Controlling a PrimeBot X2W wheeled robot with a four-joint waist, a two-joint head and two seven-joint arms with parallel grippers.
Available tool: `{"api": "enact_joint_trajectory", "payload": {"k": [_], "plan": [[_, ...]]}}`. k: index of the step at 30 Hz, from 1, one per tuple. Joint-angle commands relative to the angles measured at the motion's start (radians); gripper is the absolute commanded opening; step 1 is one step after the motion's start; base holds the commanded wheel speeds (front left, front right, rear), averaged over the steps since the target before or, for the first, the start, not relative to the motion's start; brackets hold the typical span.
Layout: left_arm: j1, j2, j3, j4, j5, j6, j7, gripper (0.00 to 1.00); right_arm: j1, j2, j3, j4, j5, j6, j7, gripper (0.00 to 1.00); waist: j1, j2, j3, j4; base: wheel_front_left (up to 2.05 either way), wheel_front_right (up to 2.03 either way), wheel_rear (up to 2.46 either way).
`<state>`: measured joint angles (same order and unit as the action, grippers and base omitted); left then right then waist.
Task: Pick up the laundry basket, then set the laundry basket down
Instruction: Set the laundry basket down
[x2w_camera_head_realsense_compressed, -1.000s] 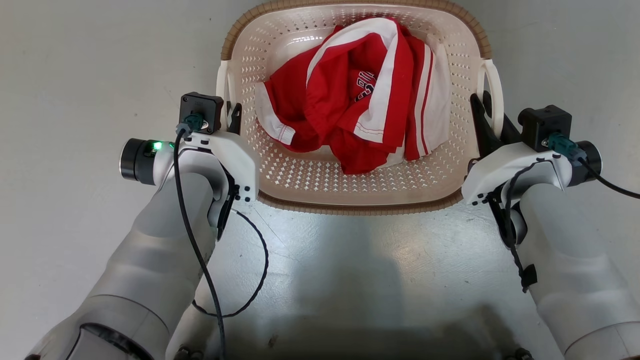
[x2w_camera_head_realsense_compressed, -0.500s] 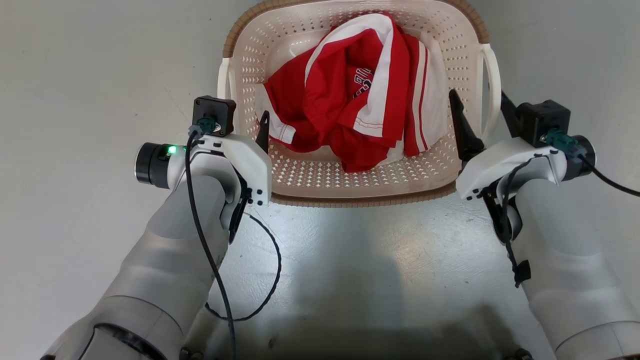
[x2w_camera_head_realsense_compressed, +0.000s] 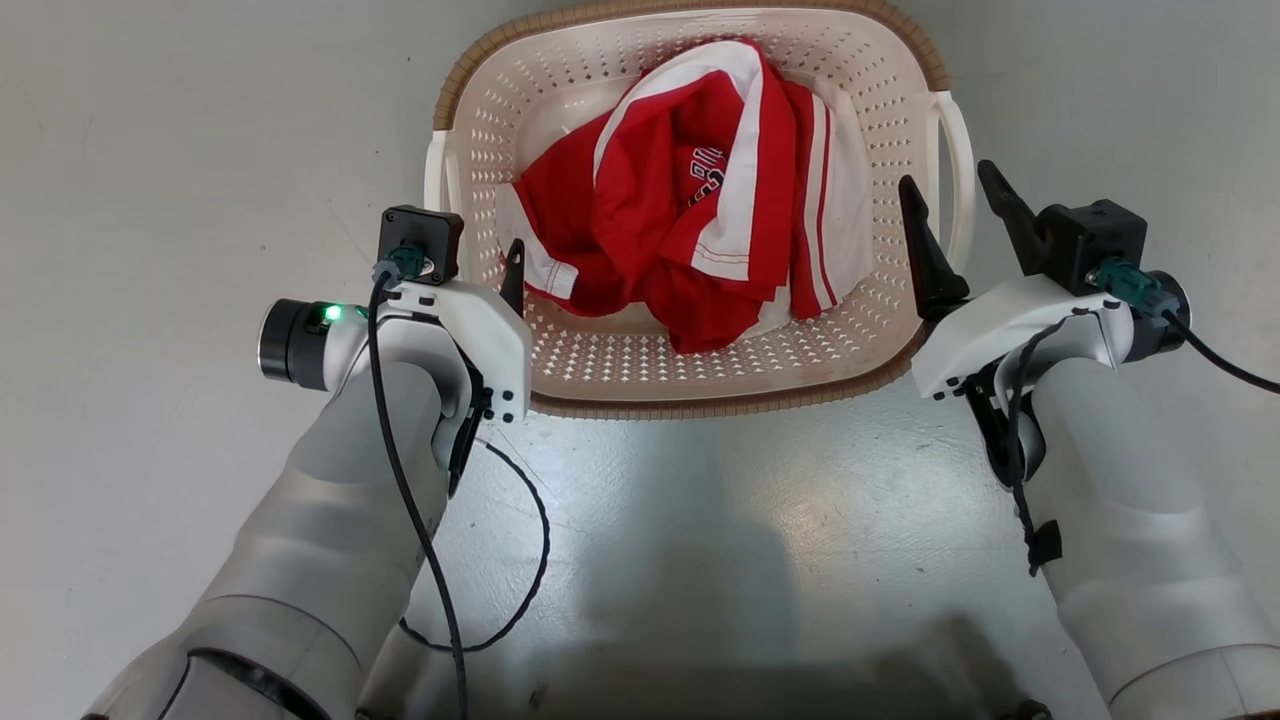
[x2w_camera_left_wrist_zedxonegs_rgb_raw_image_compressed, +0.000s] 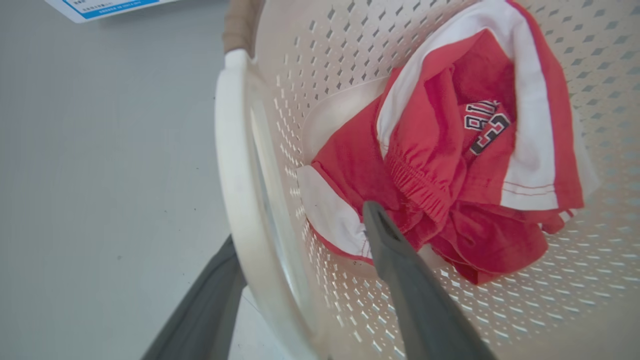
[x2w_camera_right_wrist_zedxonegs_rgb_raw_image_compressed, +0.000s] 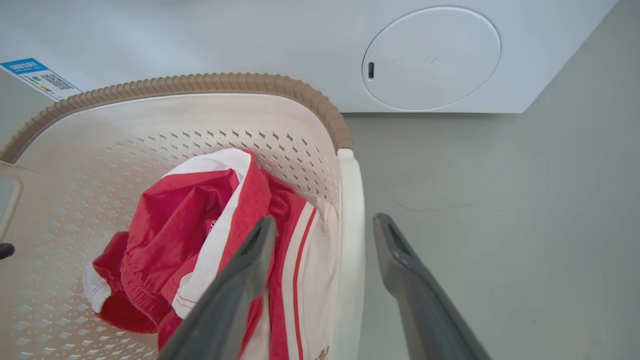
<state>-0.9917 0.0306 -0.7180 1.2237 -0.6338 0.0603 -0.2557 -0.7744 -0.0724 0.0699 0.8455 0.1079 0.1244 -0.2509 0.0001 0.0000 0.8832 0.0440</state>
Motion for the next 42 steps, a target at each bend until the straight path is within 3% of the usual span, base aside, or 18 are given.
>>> {"api": "enact_joint_trajectory", "payload": {"k": [1, 19, 32, 42], "plan": [[0.017, 0.021, 0.014, -0.002, 0.002, -0.002, -0.006, 1.0, 0.059, 0.022, 0.019, -0.015, 0.007, 0.006, -0.011, 1.0, 0.0, 0.0, -0.001, -0.001, 0.0, 0.0, 0.0], [0.104, 0.046, 0.069, -0.028, 0.02, 0.031, -0.006, 1.0, 0.125, 0.022, 0.001, -0.051, 0.025, 0.006, -0.011, 1.0, 0.0, 0.0, -0.152, -0.014, 0.0, 0.0, 0.0], [0.251, 0.083, 0.174, -0.15, 0.03, 0.019, -0.006, 1.0, 0.237, 0.022, -0.036, -0.082, 0.007, 0.006, -0.011, 1.0, 0.0, 0.0, -0.369, -0.019, 0.0, 0.0, 0.0], [0.457, 0.111, 0.321, -0.332, 0.078, -0.003, -0.006, 1.0, 0.365, 0.022, -0.066, -0.174, -0.036, 0.006, -0.011, 1.0, 0.0, 0.0, -0.594, -0.041, 0.0, 0.0, 0.0]]}}
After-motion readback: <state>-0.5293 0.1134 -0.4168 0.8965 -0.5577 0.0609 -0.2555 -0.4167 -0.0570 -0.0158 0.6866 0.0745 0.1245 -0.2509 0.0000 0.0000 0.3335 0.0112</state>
